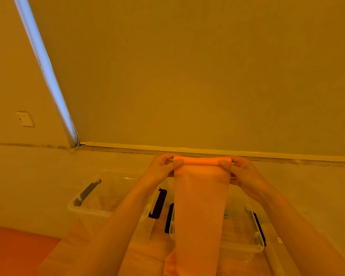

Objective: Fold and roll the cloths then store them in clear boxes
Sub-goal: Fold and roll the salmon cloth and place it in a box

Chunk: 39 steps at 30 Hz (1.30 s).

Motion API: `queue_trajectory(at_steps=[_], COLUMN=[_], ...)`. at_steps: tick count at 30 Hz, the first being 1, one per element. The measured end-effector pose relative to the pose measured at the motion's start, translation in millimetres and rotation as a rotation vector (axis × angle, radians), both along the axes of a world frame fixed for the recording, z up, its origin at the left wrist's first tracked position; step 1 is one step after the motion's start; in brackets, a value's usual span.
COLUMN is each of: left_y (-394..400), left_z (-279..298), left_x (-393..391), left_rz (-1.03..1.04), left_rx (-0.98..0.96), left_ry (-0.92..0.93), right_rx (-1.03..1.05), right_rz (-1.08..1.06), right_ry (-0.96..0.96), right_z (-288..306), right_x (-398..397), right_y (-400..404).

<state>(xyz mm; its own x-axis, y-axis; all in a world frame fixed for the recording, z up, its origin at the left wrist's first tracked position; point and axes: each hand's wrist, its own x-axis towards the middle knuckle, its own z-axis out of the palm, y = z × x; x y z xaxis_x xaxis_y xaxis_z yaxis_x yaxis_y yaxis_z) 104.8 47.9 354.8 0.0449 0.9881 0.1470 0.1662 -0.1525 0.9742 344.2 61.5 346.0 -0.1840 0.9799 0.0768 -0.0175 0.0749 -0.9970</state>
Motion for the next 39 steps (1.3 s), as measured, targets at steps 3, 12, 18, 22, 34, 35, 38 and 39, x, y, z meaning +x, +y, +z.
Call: queue_trajectory(at_steps=[3,12,18,22,34,35,38,39], left_y=[1.1,1.4,3.9,3.5,-0.1,-0.1,1.6,2.6], left_z=[0.3,3.8,0.3,-2.4,-0.6,-0.3,-1.7,-2.5], left_x=[-1.2,3.4,0.6,0.6,3.1,3.4,2.4,2.1], left_rz=[-0.014,0.007,0.023,0.038,0.038,0.043,0.045,0.039], left_rx=[-0.017,0.025,0.016,0.011,0.017,0.026,0.037,0.032], left_ry=[0.004,-0.077,-0.055,0.004,-0.073,-0.071,-0.063,-0.064], right_rx=[0.021,0.022,-0.002,0.010,0.009,0.020,0.034,0.032], right_rz=[0.027,-0.003,-0.022,-0.005,-0.006,-0.014,-0.031,-0.032], right_ry=[-0.065,-0.001,0.037,-0.005,-0.003,0.000,0.029,0.032], right_z=[1.4,3.4,0.1,-3.0,-0.6,-0.6,-1.5,-1.9], right_x=[-0.2,-4.8,-4.1,-2.2,-4.7,-5.0,-4.3,-3.8], right_y=[-0.6,1.3,4.2,1.3,-4.1,-4.1,-3.0,-2.2])
